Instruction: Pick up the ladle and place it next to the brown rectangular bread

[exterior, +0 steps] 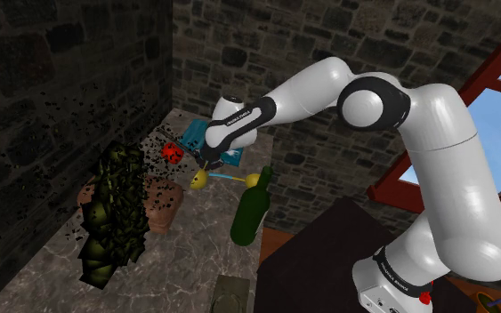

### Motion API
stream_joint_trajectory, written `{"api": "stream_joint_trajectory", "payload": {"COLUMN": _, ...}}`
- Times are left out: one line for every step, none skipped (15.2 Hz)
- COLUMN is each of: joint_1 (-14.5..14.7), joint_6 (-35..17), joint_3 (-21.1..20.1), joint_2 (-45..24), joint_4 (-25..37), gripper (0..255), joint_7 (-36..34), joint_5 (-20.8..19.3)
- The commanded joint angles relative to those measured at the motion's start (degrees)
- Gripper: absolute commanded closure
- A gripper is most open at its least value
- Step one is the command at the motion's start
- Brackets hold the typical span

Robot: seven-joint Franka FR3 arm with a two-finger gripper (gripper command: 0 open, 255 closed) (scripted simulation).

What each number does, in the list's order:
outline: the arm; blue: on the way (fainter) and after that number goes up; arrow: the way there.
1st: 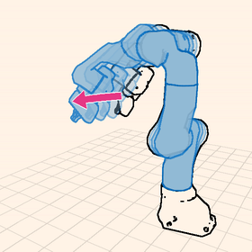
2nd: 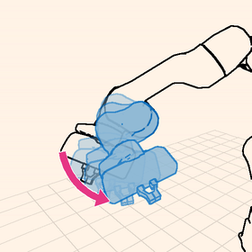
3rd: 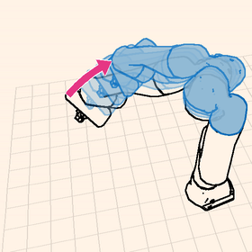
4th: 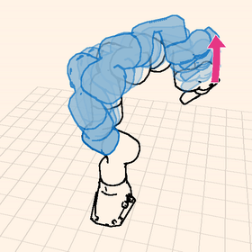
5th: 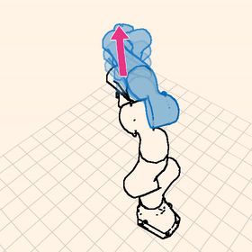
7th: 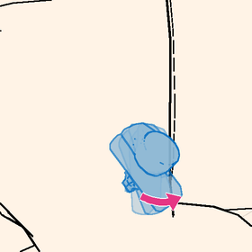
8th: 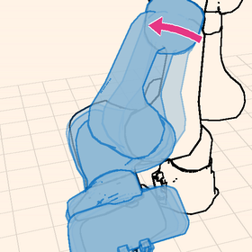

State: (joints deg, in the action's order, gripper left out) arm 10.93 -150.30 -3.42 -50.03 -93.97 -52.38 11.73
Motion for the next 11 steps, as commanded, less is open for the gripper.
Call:
{"api": "stream_joint_trajectory", "payload": {"joint_1": -0.01, "joint_6": -0.09, "joint_3": -0.08, "joint_2": -0.46, "joint_4": -0.33, "gripper": 255, "joint_7": 0.13, "joint_5": 0.01}}
{"api": "stream_joint_trajectory", "payload": {"joint_1": -0.01, "joint_6": -0.09, "joint_3": -0.08, "joint_2": -0.47, "joint_4": -0.33, "gripper": 255, "joint_7": 0.13, "joint_5": 0.01}}
{"api": "stream_joint_trajectory", "payload": {"joint_1": -0.01, "joint_6": -0.08, "joint_3": -0.08, "joint_2": -0.47, "joint_4": -0.33, "gripper": 255, "joint_7": 0.13, "joint_5": 0.01}}
{"api": "stream_joint_trajectory", "payload": {"joint_1": 0.00, "joint_6": -0.08, "joint_3": -0.08, "joint_2": -0.47, "joint_4": -0.33, "gripper": 255, "joint_7": 0.13, "joint_5": 0.02}}
{"api": "stream_joint_trajectory", "payload": {"joint_1": 0.00, "joint_6": -0.08, "joint_3": -0.08, "joint_2": -0.47, "joint_4": -0.33, "gripper": 255, "joint_7": 0.14, "joint_5": 0.02}}
{"api": "stream_joint_trajectory", "payload": {"joint_1": -0.01, "joint_6": -0.12, "joint_3": -0.09, "joint_2": -0.49, "joint_4": -0.35, "gripper": 0, "joint_7": 0.15, "joint_5": 0.03}}
{"api": "stream_joint_trajectory", "payload": {"joint_1": 0.04, "joint_6": 0.02, "joint_3": -0.06, "joint_2": -0.72, "joint_4": 0.02, "gripper": 0, "joint_7": 0.07, "joint_5": 0.00}}
{"api": "stream_joint_trajectory", "payload": {"joint_1": 0.04, "joint_6": -0.01, "joint_3": -0.07, "joint_2": -0.64, "joint_4": -0.08, "gripper": 0, "joint_7": 0.09, "joint_5": 0.00}}
{"api": "stream_joint_trajectory", "payload": {"joint_1": 0.02, "joint_6": 0.01, "joint_3": -0.06, "joint_2": -0.65, "joint_4": -0.05, "gripper": 0, "joint_7": 0.09, "joint_5": 0.00}}
{"api": "stream_joint_trajectory", "payload": {"joint_1": 0.00, "joint_6": -0.05, "joint_3": -0.07, "joint_2": -0.64, "joint_4": -0.13, "gripper": 0, "joint_7": 0.13, "joint_5": 0.01}}
{"api": "stream_joint_trajectory", "payload": {"joint_1": 0.00, "joint_6": -0.09, "joint_3": -0.08, "joint_2": -0.47, "joint_4": -0.33, "gripper": 0, "joint_7": 0.14, "joint_5": 0.02}}
